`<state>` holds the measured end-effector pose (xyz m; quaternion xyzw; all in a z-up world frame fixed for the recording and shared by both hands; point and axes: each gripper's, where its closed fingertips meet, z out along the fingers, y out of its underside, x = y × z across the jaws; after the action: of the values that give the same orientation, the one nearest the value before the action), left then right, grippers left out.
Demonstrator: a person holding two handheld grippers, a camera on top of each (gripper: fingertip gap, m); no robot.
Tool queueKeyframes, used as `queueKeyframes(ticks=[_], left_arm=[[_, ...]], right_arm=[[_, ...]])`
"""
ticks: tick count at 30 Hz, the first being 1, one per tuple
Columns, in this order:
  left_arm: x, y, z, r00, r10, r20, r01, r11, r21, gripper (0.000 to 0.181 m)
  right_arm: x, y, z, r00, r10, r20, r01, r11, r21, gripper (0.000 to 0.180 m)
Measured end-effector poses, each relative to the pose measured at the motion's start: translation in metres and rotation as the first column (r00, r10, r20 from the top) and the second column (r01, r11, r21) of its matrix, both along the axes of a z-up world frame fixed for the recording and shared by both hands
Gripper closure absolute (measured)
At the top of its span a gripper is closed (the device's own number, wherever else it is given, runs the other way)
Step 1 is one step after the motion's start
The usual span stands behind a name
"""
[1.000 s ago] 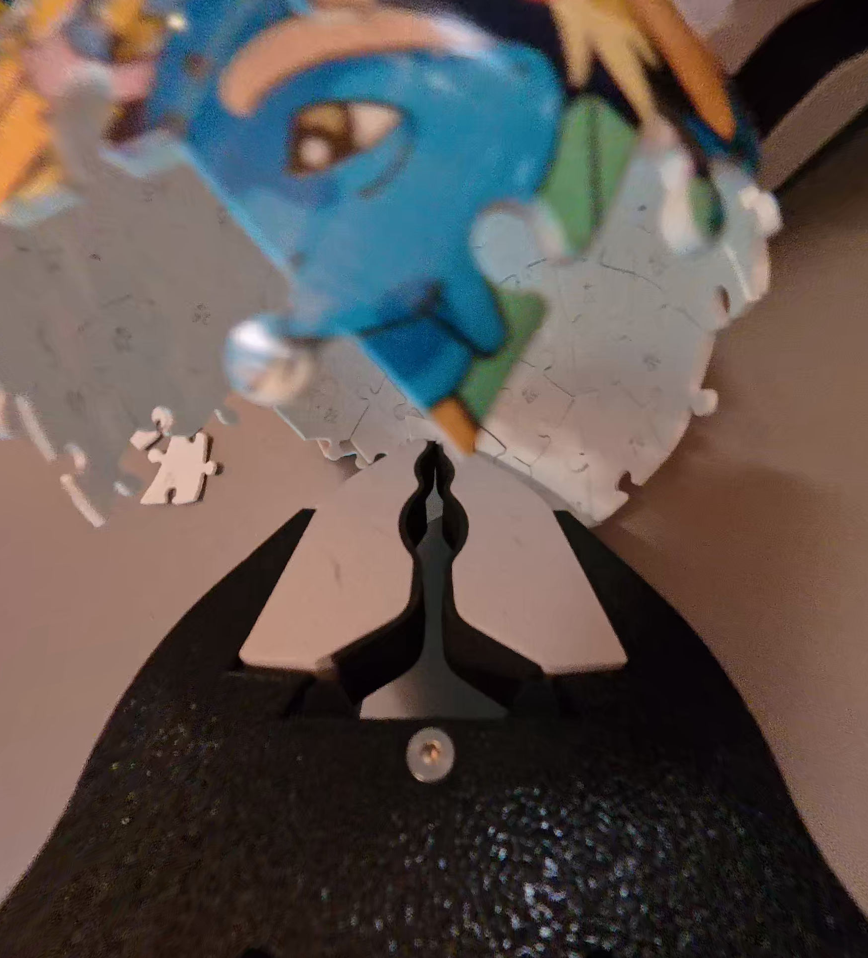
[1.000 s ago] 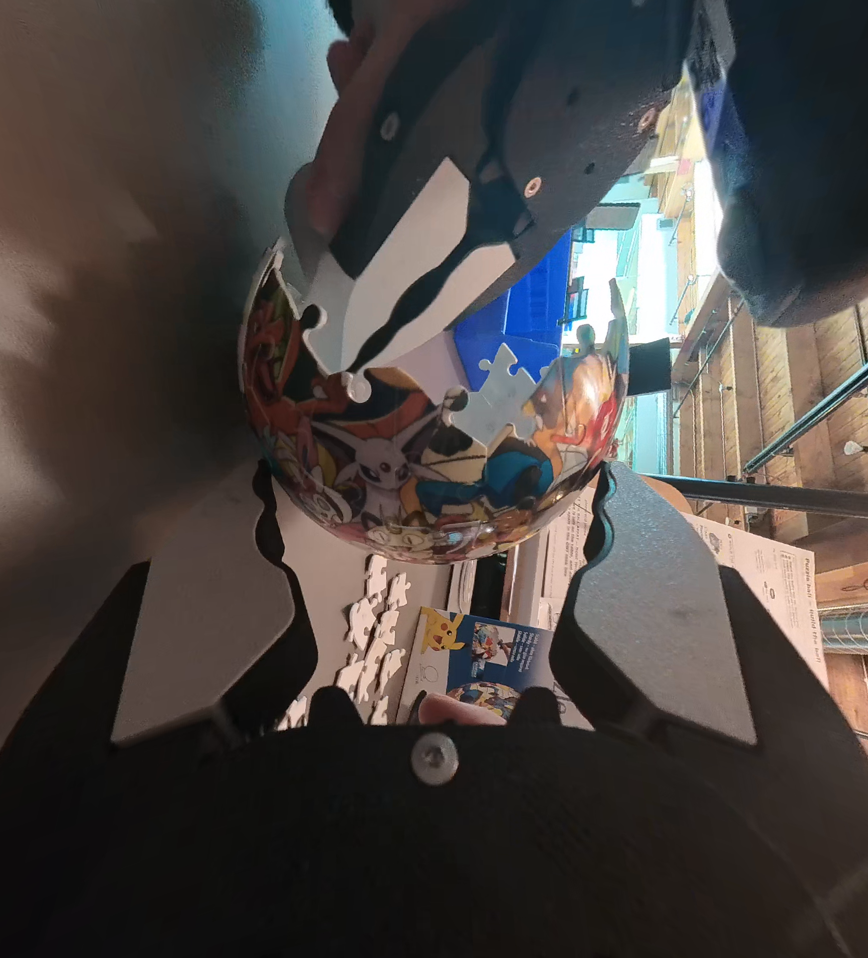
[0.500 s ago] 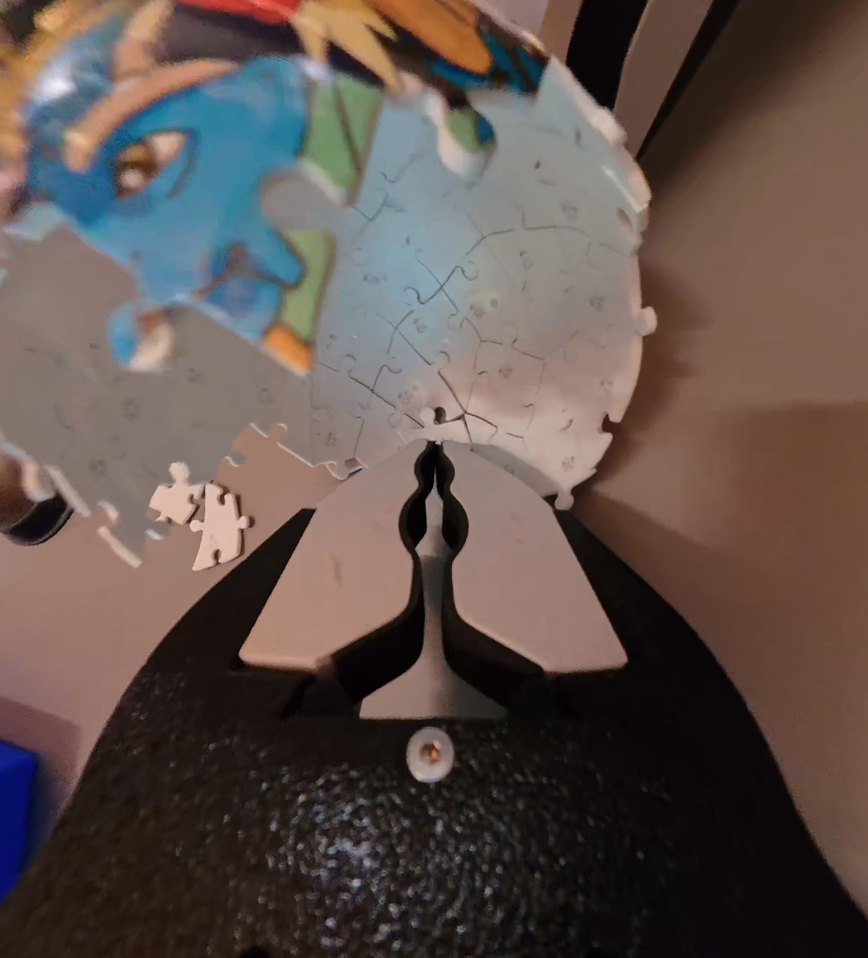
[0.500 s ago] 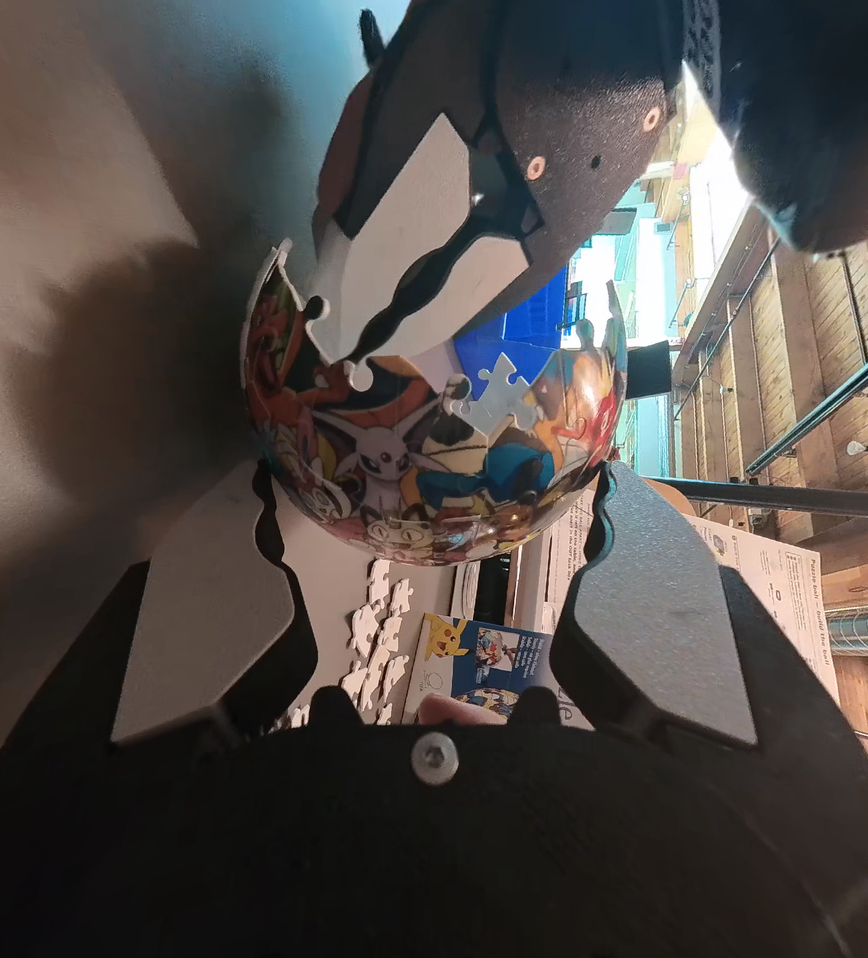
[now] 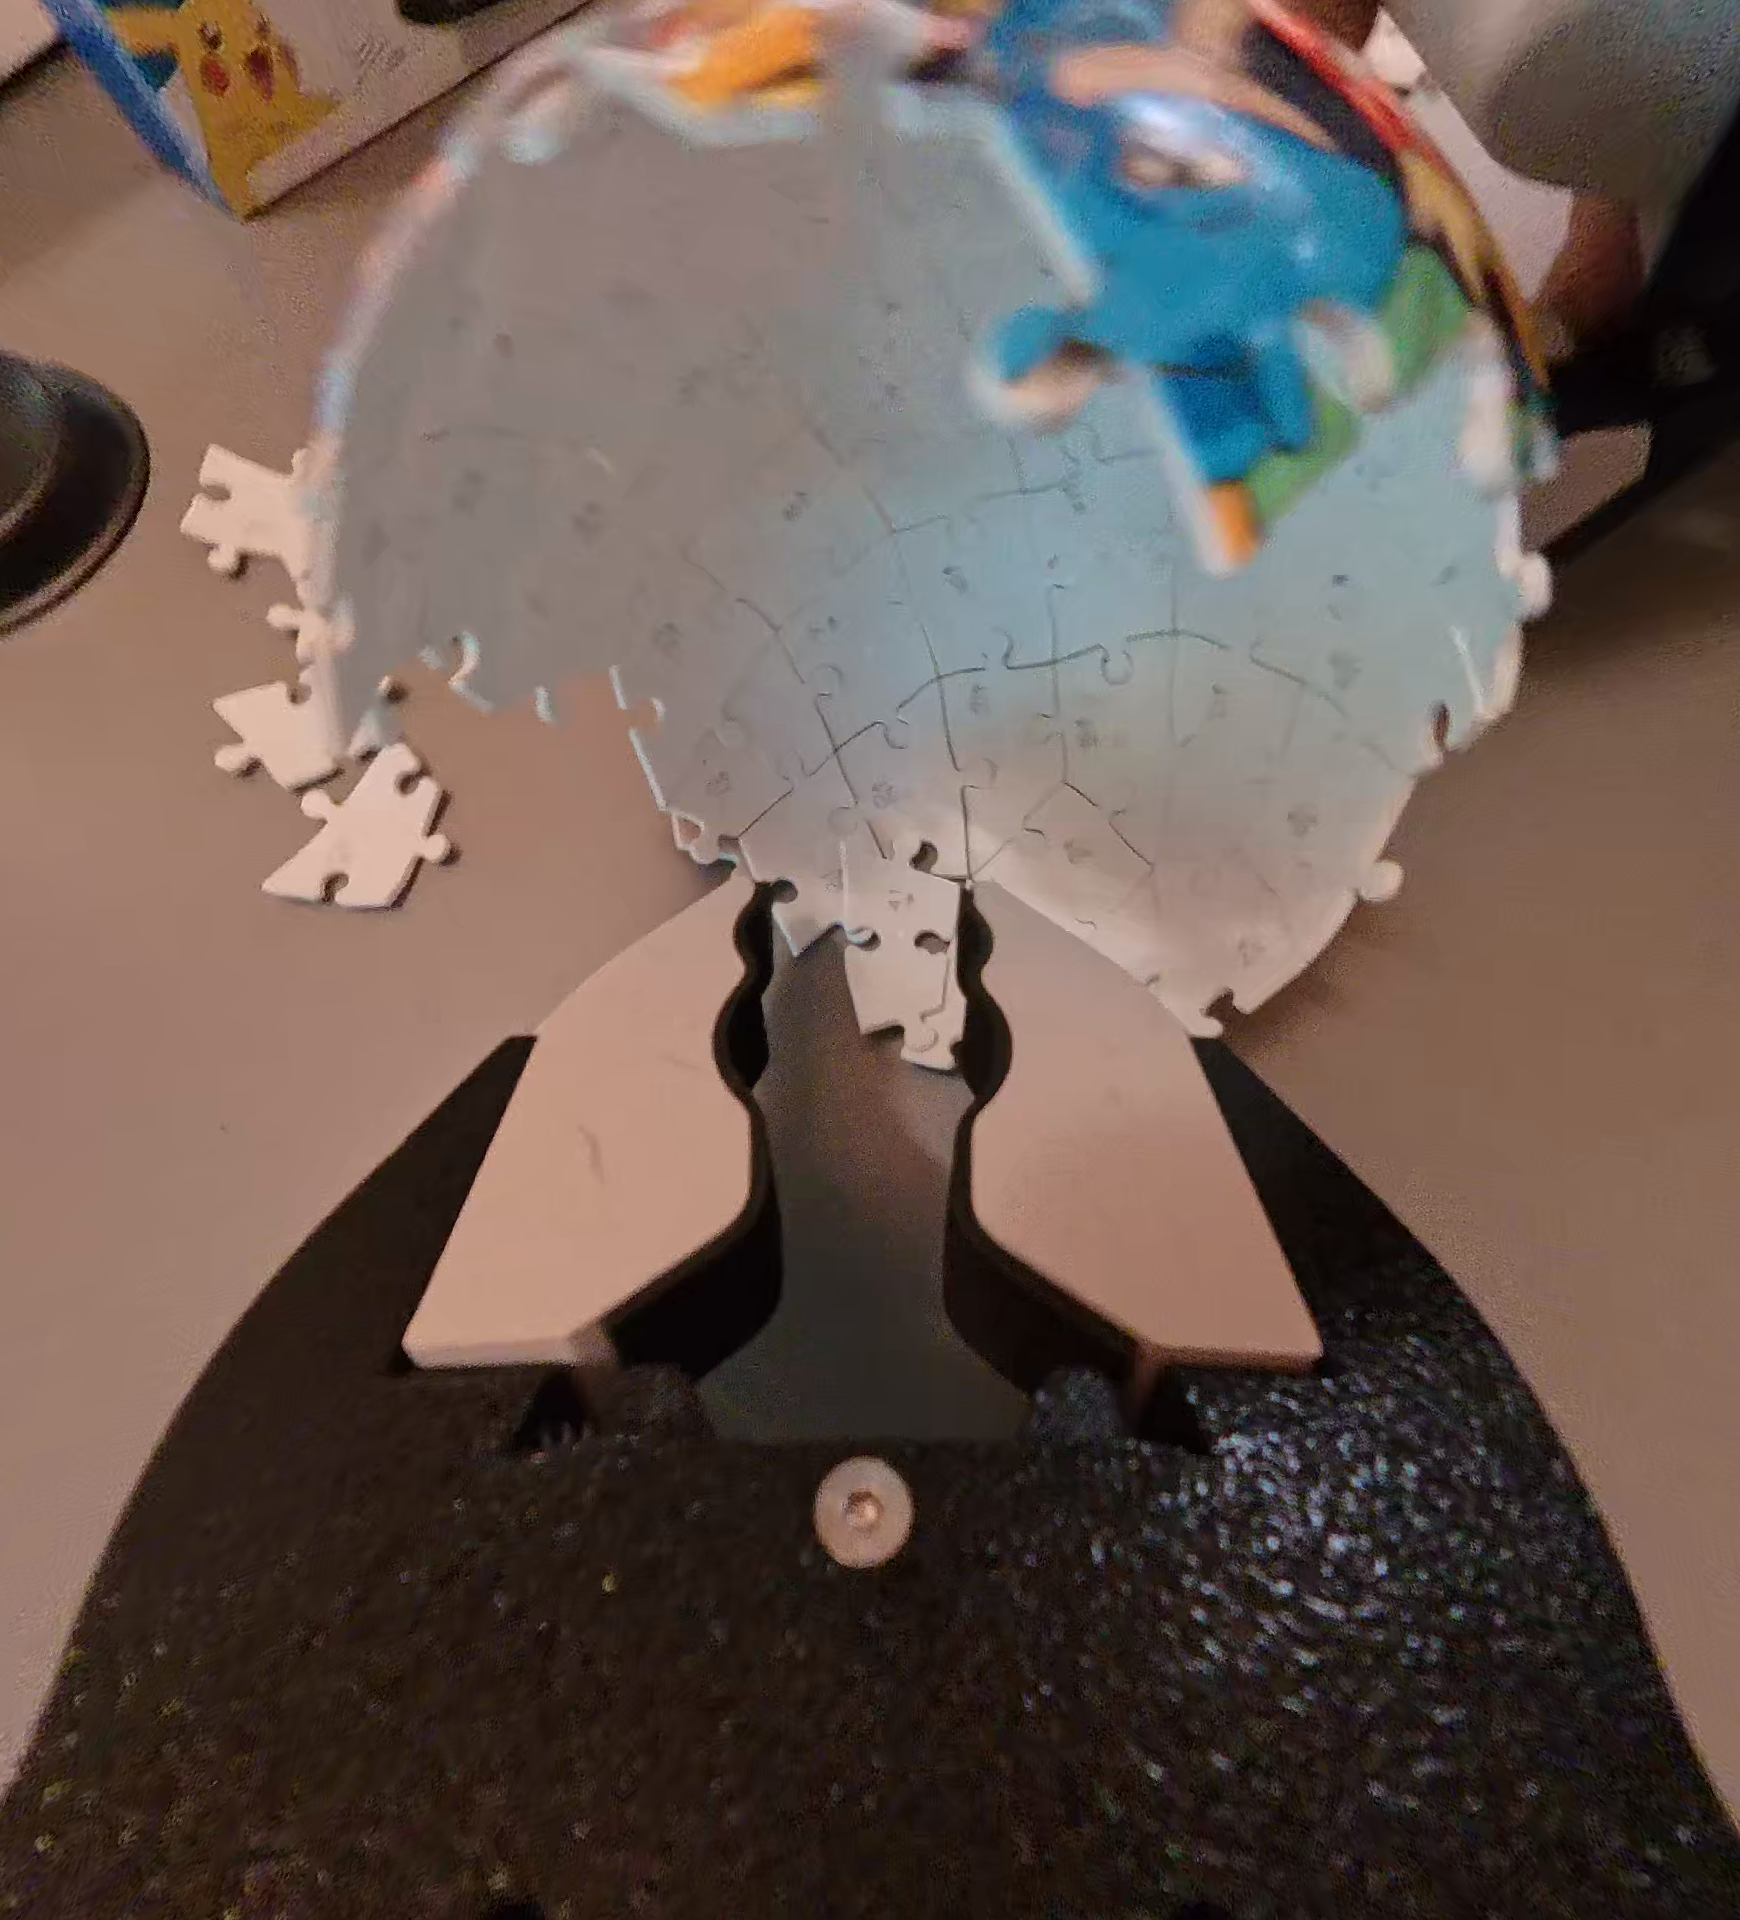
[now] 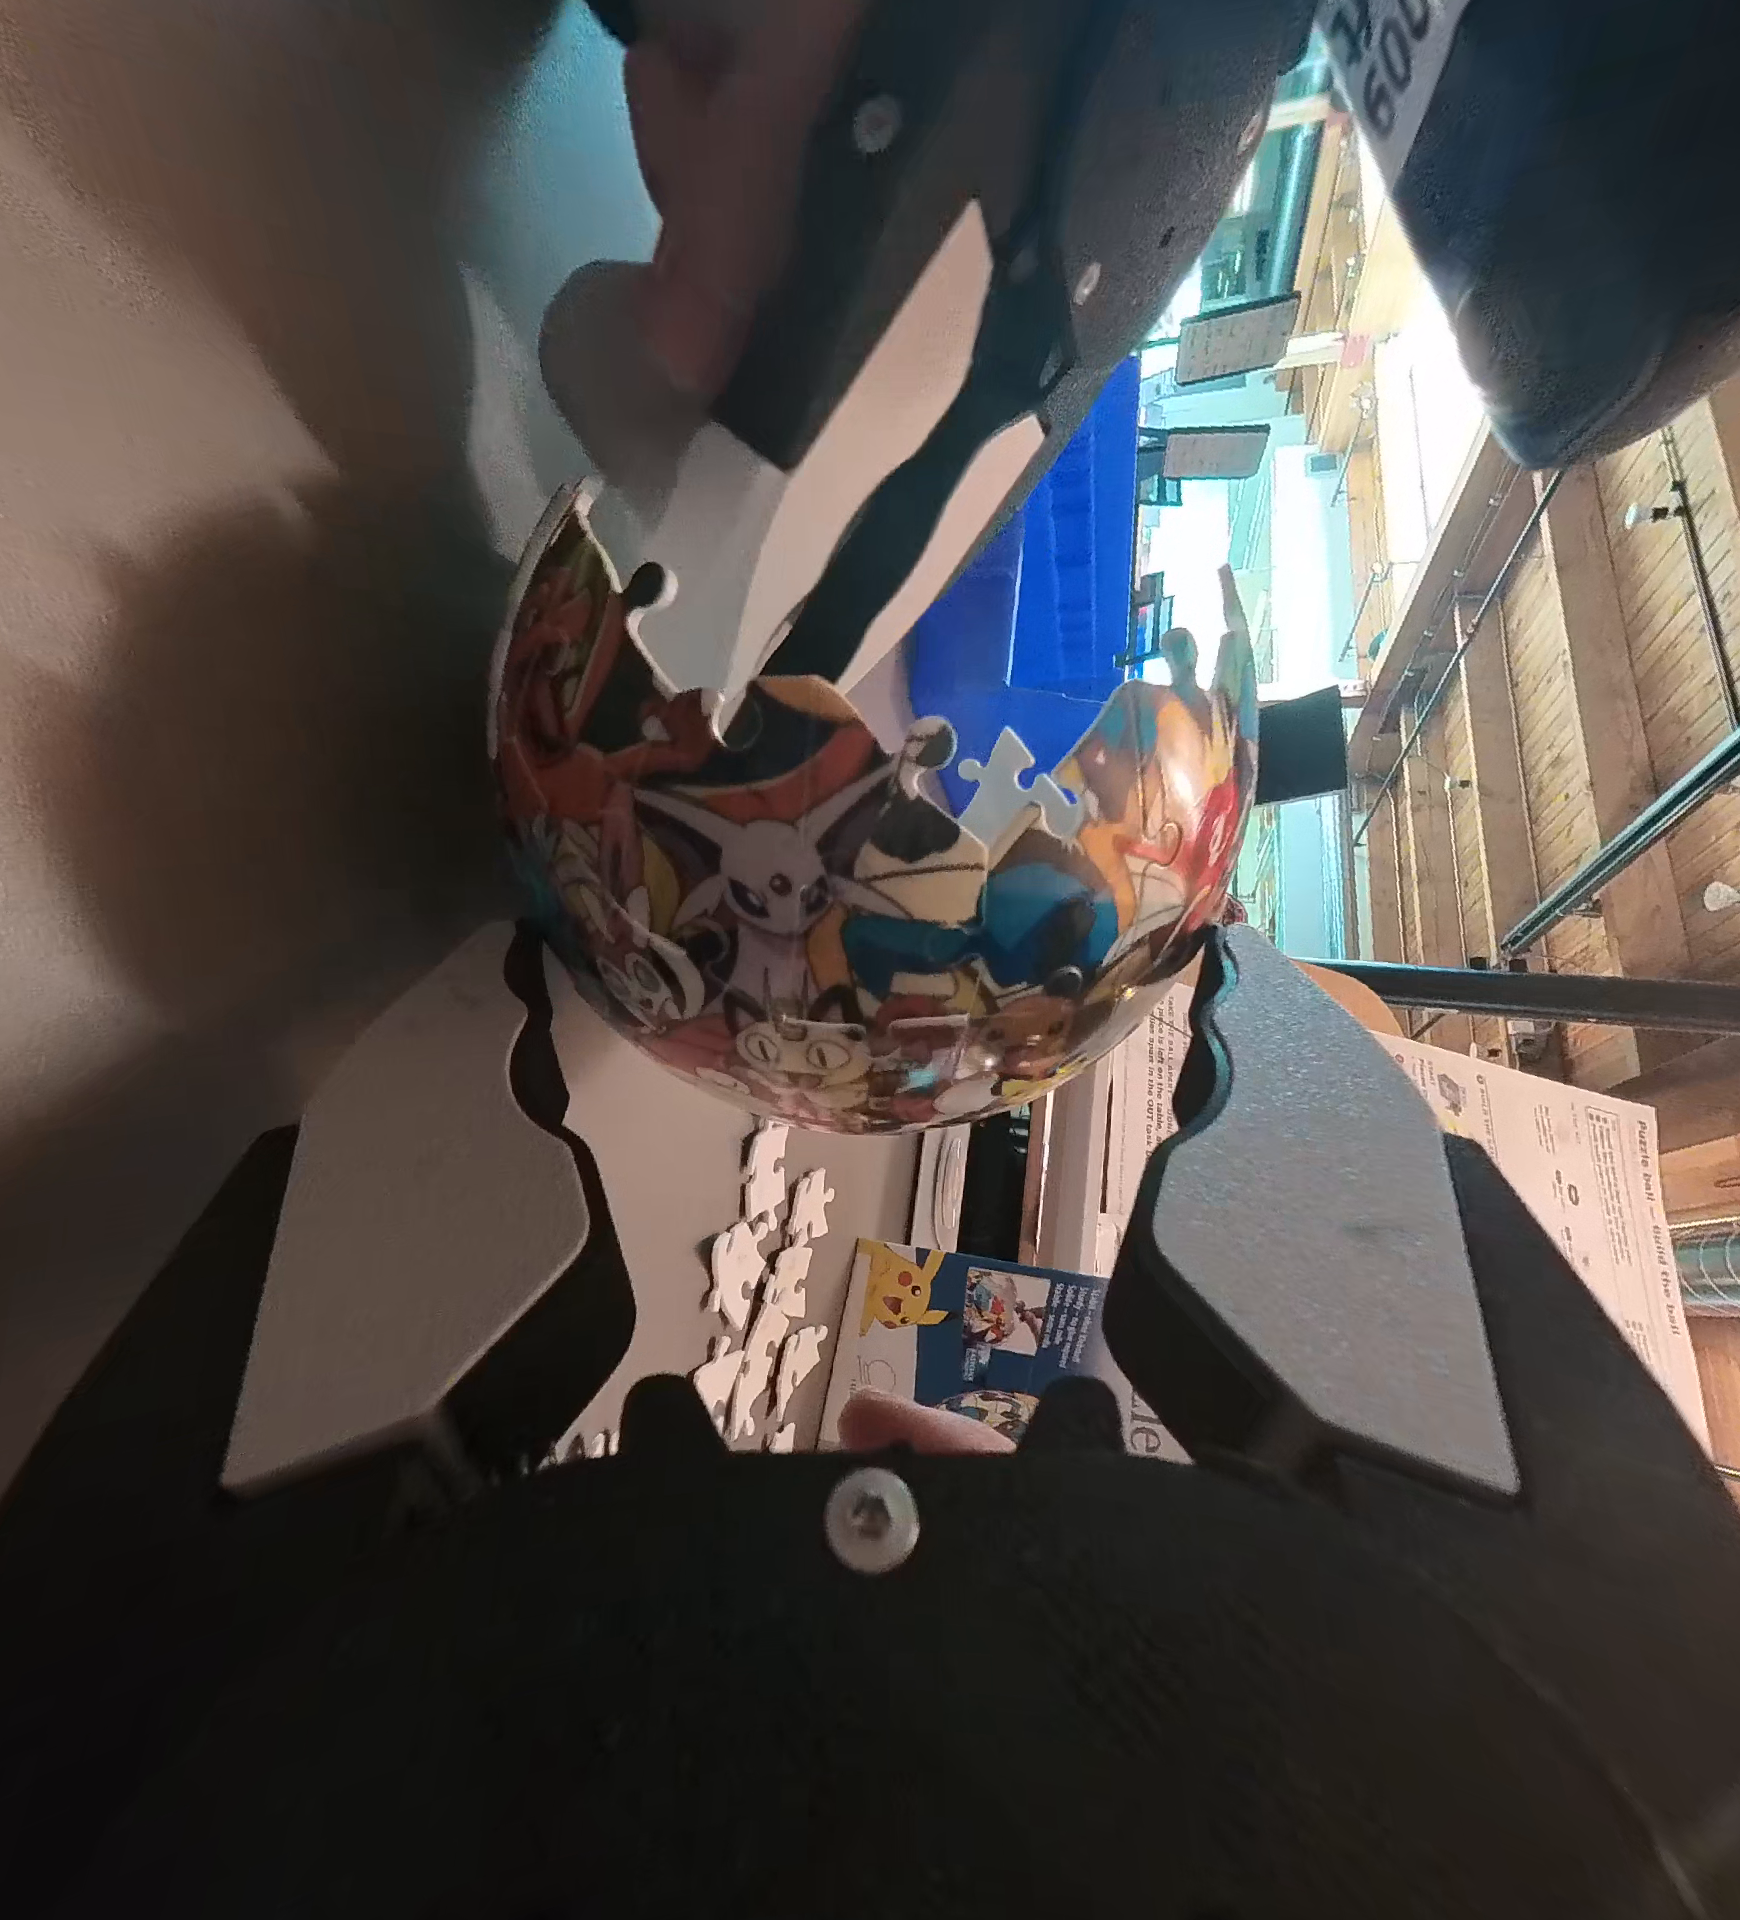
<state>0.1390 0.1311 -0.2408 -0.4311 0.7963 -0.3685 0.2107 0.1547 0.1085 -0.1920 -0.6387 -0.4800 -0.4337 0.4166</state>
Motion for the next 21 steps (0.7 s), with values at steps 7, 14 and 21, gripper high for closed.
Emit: queueKeyframes(ticks=[7, 14, 21], left_arm=[[-0.006, 0.022, -0.007, 0.989, 0.07, -0.13, -0.076, 0.996, -0.036, 0.132], [-0.003, 0.025, -0.015, 0.988, -0.03, -0.154, 0.04, 0.997, 0.061, 0.132], [0.002, 0.037, -0.007, 0.992, -0.039, -0.12, 0.056, 0.988, 0.142, 0.132]], right_arm=[[0.0, 0.001, 0.0, 1.0, 0.006, -0.006, -0.006, 1.0, 0.002, 0.063], [0.001, 0.0, -0.001, 1.0, 0.008, -0.011, -0.008, 1.0, 0.001, 0.063], [0.003, 0.0, 0.0, 1.0, 0.008, -0.013, -0.009, 1.0, -0.008, 0.064]])
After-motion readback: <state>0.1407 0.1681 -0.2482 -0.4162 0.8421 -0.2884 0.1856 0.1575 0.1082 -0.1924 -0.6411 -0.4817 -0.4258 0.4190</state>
